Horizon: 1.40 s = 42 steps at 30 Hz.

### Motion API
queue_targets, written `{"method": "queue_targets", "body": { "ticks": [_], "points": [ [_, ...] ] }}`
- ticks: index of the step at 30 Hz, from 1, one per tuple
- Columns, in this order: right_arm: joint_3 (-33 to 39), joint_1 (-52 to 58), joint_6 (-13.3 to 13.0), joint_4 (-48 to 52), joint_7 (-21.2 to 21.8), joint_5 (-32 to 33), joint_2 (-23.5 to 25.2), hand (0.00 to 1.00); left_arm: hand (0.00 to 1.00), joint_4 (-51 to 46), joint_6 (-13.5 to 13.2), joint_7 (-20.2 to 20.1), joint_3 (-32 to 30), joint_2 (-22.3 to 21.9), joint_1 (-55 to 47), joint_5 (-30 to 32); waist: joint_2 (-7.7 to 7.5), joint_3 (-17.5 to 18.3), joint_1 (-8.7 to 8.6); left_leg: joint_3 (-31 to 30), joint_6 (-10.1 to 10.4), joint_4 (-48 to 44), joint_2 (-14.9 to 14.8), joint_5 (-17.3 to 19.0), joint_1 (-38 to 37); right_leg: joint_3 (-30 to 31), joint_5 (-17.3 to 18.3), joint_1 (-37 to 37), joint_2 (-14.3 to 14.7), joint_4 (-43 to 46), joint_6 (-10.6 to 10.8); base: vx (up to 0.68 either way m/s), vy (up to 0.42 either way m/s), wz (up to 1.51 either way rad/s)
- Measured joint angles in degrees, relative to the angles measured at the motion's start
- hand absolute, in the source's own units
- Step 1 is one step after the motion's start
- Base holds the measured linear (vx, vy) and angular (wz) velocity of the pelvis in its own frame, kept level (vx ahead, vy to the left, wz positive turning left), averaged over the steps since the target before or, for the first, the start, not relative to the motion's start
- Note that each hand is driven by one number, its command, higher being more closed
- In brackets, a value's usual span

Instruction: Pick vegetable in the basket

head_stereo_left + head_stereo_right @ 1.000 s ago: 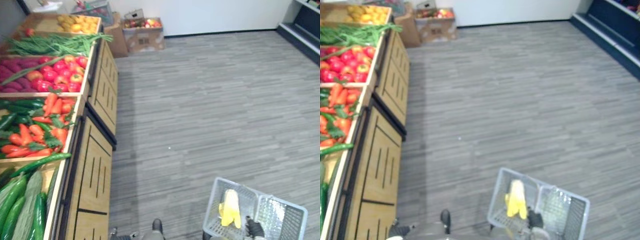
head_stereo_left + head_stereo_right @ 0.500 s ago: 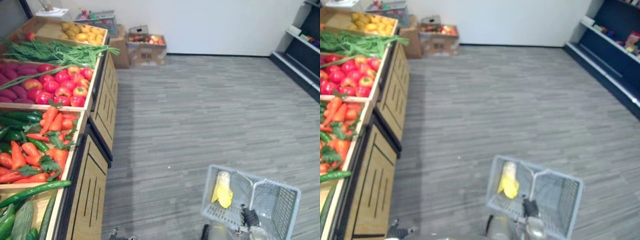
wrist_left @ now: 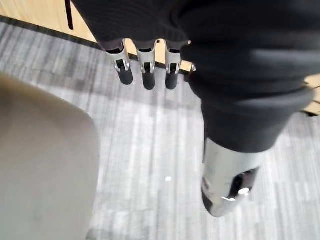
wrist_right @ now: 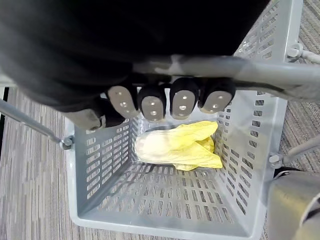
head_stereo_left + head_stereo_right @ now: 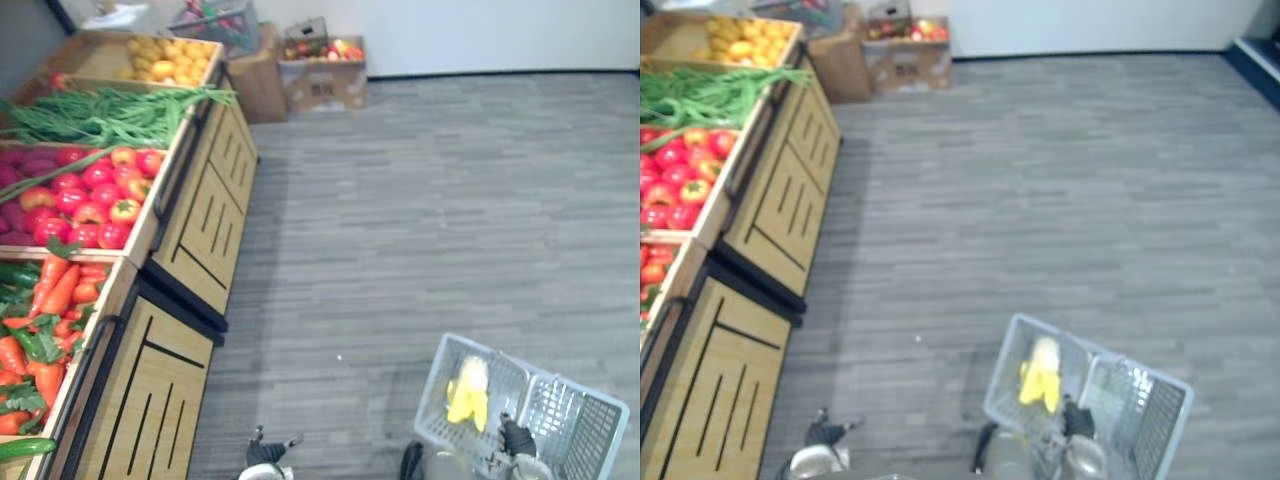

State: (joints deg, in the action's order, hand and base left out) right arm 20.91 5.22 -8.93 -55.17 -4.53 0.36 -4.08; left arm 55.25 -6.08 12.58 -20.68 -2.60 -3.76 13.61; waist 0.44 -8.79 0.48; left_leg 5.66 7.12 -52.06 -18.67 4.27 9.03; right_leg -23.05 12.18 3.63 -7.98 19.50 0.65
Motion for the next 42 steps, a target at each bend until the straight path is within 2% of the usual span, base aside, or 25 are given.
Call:
{"method": "queue_targets", "body": {
  "ticks": [3, 5, 6, 8, 9, 10, 11, 13, 15, 17, 18, 20, 21, 22, 23, 25, 28, 30, 32, 33, 35, 36, 37, 38, 42],
  "points": [
    [-0.05, 1.88, 0.54, 0.17, -0.14, 0.13, 0.01, 1.0, 0.0, -2.28, -0.25, 0.55, 0.01, -0.2, 0.25, -3.36, -0.21, -0.03, 1.57, 7.68, -0.16, -0.34, 0.46, 3.07, 8.39, -2.87, 0.4, -6.8, 0.21, -6.08, 0.68, 0.29, -0.089, 0.35],
    [-0.5, 1.8, 0.9, 0.38, -0.16, 0.04, 0.05, 1.0, 0.0, -3.19, -0.66, 0.75, 0.08, -0.44, 0.51, -4.41, -0.17, -0.07, 1.7, 13.72, -0.69, 10.37, 3.07, 4.72, 13.14, -5.31, 0.48, -9.96, 0.44, -9.76, 1.87, 0.28, 0.054, 0.3],
    [-0.47, 1.96, 0.91, 0.41, -0.17, -0.05, 0.16, 1.0, 0.0, -3.11, -0.74, 0.81, 0.08, -0.52, 0.53, -4.35, -0.17, -0.07, 1.78, 15.29, -1.32, 15.64, 4.07, 4.28, 12.94, -5.69, 0.29, -10.8, 0.49, -10.52, 2.21, 0.36, 0.123, 0.25],
    [-0.22, 3.2, 0.89, 1.41, -0.27, -0.31, 0.78, 1.0, 0.0, -2.79, -0.91, 0.82, -1.19, -1.41, 0.22, -4.37, 0.21, 0.1, 2.74, 19.03, -5.79, 35.11, 6.97, -2.58, 11.15, -6.49, 1.18, -14.43, 1.28, -12.4, 4.54, 0.37, 0.19, 0.07],
    [-0.25, 3.44, 0.91, 1.43, -0.28, -0.34, 1.11, 1.0, 0.0, -2.86, -0.95, 0.71, -2.26, -1.56, 0.32, -4.55, -0.32, -0.06, 3.37, 19.38, -9.91, 35.5, 7.46, -5.12, 10.65, -6.27, 1.84, -15.28, 0.82, -12.42, 5.61, 0.38, 0.218, 0.12],
    [-1.05, 3.61, 1.02, 1.66, -0.38, -0.34, 2.17, 1.0, 0.0, -2.88, -0.83, 0.75, -3.64, -1.17, 0.78, -4.54, -2.26, 0.71, 3.45, 20.85, -10.12, 36.39, 9.83, -3.71, 9.77, -5.99, 1.74, -15.76, -0.9, -12.52, 5.5, 0.38, 0.205, 0.14],
    [-2.03, 3.96, 0.77, 2.5, -0.28, -0.33, 2.94, 1.0, 0.0, -3.37, -1.0, 0.79, -5.02, -1.1, 0.77, -5.0, -3.87, 0.61, 3.7, 21.98, -10.41, 35.41, 10.35, -1.25, 9.85, -4.84, 0.71, -15.73, -1.61, -12.76, 4.19, 0.37, 0.185, 0.15],
    [-3.06, 3.56, 0.69, 2.61, -0.33, -0.32, 3.72, 1.0, 0.0, -3.31, -0.87, 0.92, -7.4, -1.33, 1.08, -5.85, -4.64, 1.24, 5.13, 22.74, -10.33, 32.62, 10.26, 1.77, 9.66, -1.6, -2.34, -16.01, -2.19, -13.15, 3.95, 0.38, 0.211, -0.09],
    [-3.55, 3.33, 0.68, 2.34, -0.28, -0.39, 4.02, 1.0, 0.0, -2.58, -0.74, 0.94, -7.91, -0.91, 0.95, -5.77, -4.96, 2.05, 4.97, 23.63, -12.31, 30.86, 10.48, 3.05, 8.9, 1.45, -5.13, -16.66, -2.77, -12.28, 4.51, 0.43, 0.249, 0.18],
    [-3.24, 3.32, 0.0, 0.91, -0.18, -0.43, 3.78, 1.0, 0.0, -1.43, -0.1, 0.85, -7.32, 0.43, 0.84, -5.57, -6.08, 3.38, 4.62, 23.34, -12.57, 33.0, 12.87, 3.25, 7.51, 3.54, -7.05, -15.67, -4.3, -8.24, 5.54, 0.36, 0.242, 0.52],
    [-2.35, 2.83, -0.34, -1.46, -0.12, -0.41, 2.73, 1.0, 0.0, 0.1, 0.63, 0.88, -5.63, 1.87, 0.65, -5.5, -6.85, 5.45, 4.37, 21.59, -12.4, 37.25, 15.49, 3.42, 6.0, 4.88, -8.77, -11.13, -6.37, 1.36, 7.78, 0.35, 0.239, 0.59],
    [-1.64, 2.36, -0.74, -2.69, -0.16, -0.43, 1.88, 1.0, 0.0, 0.75, 0.94, 0.87, -4.09, 2.85, 0.62, -5.5, -7.2, 5.57, 4.36, 19.98, -12.33, 39.33, 17.23, 3.56, 4.09, 6.47, -11.92, -7.9, -8.09, 10.57, 9.45, 0.24, 0.15, 0.63],
    [-1.54, 1.77, -1.2, -3.33, -0.14, -0.42, 0.63, 1.0, 0.0, 0.86, 1.3, 0.86, -2.41, 3.27, 0.17, -5.47, -7.24, 5.47, 4.2, 18.1, -12.03, 41.74, 18.67, 3.82, 0.97, 9.48, -18.77, -4.26, -9.28, 19.93, 10.31, 0.22, 0.11, 0.65],
    [-1.58, 1.2, -1.35, -3.91, -0.11, -0.44, 0.12, 1.0, 0.0, 0.91, 1.45, 0.86, -0.89, 4.06, -0.2, -4.78, -6.73, 4.97, 3.89, 16.56, -11.93, 43.03, 19.46, 4.0, -1.42, 11.78, -20.75, -1.2, -9.42, 27.8, 10.65, 0.35, 0.111, 0.93],
    [-1.67, 0.57, -1.42, -4.28, -0.13, -0.48, 0.05, 1.0, 0.0, 1.65, 1.76, 0.82, 0.76, 5.32, -0.79, -3.19, -6.57, 4.85, 2.98, 13.72, -11.84, 43.91, 19.9, 4.46, -4.48, 12.73, -18.37, 2.63, -8.82, 37.91, 9.02, 0.31, 0.056, 0.83],
    [-1.67, 0.6, -1.78, -4.23, -0.08, -0.55, 0.16, 1.0, 0.0, 1.89, 1.75, 0.83, 1.15, 5.95, -2.07, -2.16, -6.09, 4.79, 2.44, 10.44, -11.93, 45.04, 19.72, 5.15, -8.54, 12.1, -12.83, 7.23, -7.1, 43.7, 7.18, 0.31, 0.003, 0.96],
    [0.64, -0.52, -2.07, -4.16, -0.14, -0.46, 0.69, 1.0, 0.0, 3.69, 1.77, 0.62, 0.76, 6.55, -2.62, -1.69, -5.62, 4.69, 1.72, 4.23, -11.28, 45.99, 19.21, 5.58, -12.12, 8.82, -3.84, 12.33, -6.8, 34.72, 4.71, 0.31, -0.115, 1.18],
    [2.18, -0.7, -1.99, -4.21, -0.14, -0.56, 0.69, 1.0, 0.0, 3.97, 1.73, 0.42, -0.2, 5.84, -2.33, -2.22, -4.52, 4.38, 1.88, -0.47, -10.35, 46.01, 17.79, 6.17, -13.44, 9.89, -3.35, 13.07, -5.26, 21.65, 3.91, 0.34, -0.217, 1.26],
    [3.5, -0.8, -1.87, -4.17, -0.11, -1.72, 0.98, 1.0, 0.0, 3.92, 1.71, 0.13, -2.52, 4.37, -2.49, -2.25, -2.87, 3.83, 2.12, -6.18, -8.12, 45.57, 15.07, 7.46, -14.15, 15.51, -4.13, 12.02, -2.45, 4.49, 4.38, 0.38, -0.314, 1.2],
    [3.46, -0.85, -1.87, -4.13, -0.11, -2.17, 1.03, 1.0, 0.0, 3.91, 1.71, 0.04, -2.97, 4.19, -2.59, -2.25, -2.76, 3.78, 2.27, -7.34, -7.34, 45.35, 14.42, 7.93, -14.25, 17.1, -4.51, 11.8, -2.08, 1.05, 4.98, 0.38, -0.382, 1.08],
    [2.82, -1.03, -1.67, -3.95, 0.1, -4.34, 1.69, 1.0, 0.0, 3.15, 1.62, -0.35, -5.5, 3.66, -2.33, -2.28, -3.34, 3.42, 3.35, -12.6, -3.55, 43.35, 12.63, 11.06, -13.8, 22.05, -5.91, 9.8, -1.96, -8.14, 7.22, 0.35, -0.454, 1.1],
    [2.4, -0.96, -1.61, -3.95, 0.15, -4.88, 1.95, 1.0, 0.0, 2.65, 1.54, -0.53, -6.66, 3.6, -2.41, -2.28, -3.98, 3.43, 3.43, -14.05, -2.53, 42.74, 12.61, 12.06, -13.3, 23.15, -6.05, 8.86, -2.4, -9.19, 7.41, 0.36, -0.655, 1.32],
    [2.18, -1.14, -1.28, -3.95, 0.14, -4.98, 2.13, 1.0, 0.0, 2.5, 1.6, -0.56, -8.77, 2.9, -1.94, -2.29, -3.49, 3.36, 3.75, -16.05, -1.23, 41.86, 10.79, 13.33, -13.02, 21.26, -9.97, 8.64, -1.18, -6.47, 8.91, 0.28, -0.554, 1.14],
    [2.53, -1.08, -1.07, -3.69, 0.1, -4.93, 1.86, 1.0, 0.0, 2.24, 1.59, -0.7, -9.21, 1.89, -1.97, -2.33, -2.91, 3.28, 3.79, -15.26, -1.44, 41.8, 9.28, 12.98, -12.74, 18.84, -7.91, 8.65, -0.69, -4.69, 8.17, 0.34, -0.603, 1.45],
    [0.93, -1.32, -0.07, -3.5, 0.37, -5.27, -0.18, 1.0, 0.0, 1.59, 1.58, -1.2, -12.66, -0.57, -2.63, -3.12, -0.62, 3.63, 3.41, -12.41, 1.3, 46.32, 4.93, 1.81, -10.92, 7.53, -2.06, 7.36, -1.11, 2.42, 3.81, 0.26, -0.409, 1.37]
  ]
}}
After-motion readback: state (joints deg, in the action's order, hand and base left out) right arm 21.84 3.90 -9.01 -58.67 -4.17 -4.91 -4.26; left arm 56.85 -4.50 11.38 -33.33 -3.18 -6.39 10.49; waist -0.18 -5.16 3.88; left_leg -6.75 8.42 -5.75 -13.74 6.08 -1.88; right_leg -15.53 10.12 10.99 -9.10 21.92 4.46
